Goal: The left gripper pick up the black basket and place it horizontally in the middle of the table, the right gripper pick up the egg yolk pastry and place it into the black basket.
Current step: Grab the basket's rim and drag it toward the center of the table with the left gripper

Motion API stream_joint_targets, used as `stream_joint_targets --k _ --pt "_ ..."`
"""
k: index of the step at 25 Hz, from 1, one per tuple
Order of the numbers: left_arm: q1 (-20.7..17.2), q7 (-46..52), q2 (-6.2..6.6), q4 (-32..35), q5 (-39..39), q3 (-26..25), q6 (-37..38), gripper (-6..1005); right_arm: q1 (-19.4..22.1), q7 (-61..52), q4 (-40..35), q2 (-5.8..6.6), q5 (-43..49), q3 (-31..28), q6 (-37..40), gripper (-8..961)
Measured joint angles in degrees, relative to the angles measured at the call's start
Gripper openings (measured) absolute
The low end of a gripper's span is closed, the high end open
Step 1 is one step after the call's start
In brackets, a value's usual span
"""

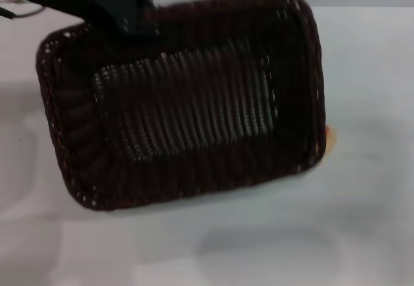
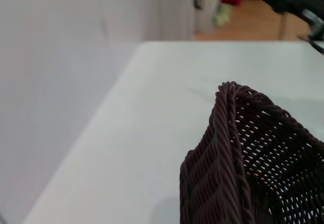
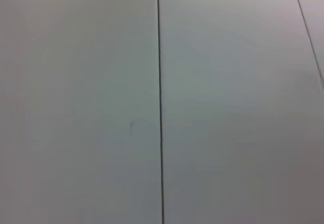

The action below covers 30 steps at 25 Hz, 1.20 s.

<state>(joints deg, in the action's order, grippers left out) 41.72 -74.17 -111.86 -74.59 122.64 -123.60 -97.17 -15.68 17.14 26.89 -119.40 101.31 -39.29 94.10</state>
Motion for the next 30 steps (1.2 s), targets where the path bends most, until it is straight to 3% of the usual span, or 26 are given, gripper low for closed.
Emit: stream_joint_targets --k 4,13,18,30 --pt "1.15 -0.82 -0.78 -0.19 1.66 4.47 -0.09 225 0.64 0.00 0.00 -0.05 0.00 0.00 0.46 505" --pt "4.01 -2.51 -5.06 -0.65 7.98 5.55 0.70 239 1.32 -0.01 0.06 -0.13 0.23 0.00 1.22 505" --pt "4.03 -4.05 -5.85 -1.28 8.18 5.31 1.51 247 1.37 -0.01 0.09 -0.07 0.30 0.00 1.61 505" --pt "2.43 -5.40 -6.00 -0.24 8.29 5.88 6.22 265 1.53 -0.01 0.09 0.05 0.38 0.00 2.15 506"
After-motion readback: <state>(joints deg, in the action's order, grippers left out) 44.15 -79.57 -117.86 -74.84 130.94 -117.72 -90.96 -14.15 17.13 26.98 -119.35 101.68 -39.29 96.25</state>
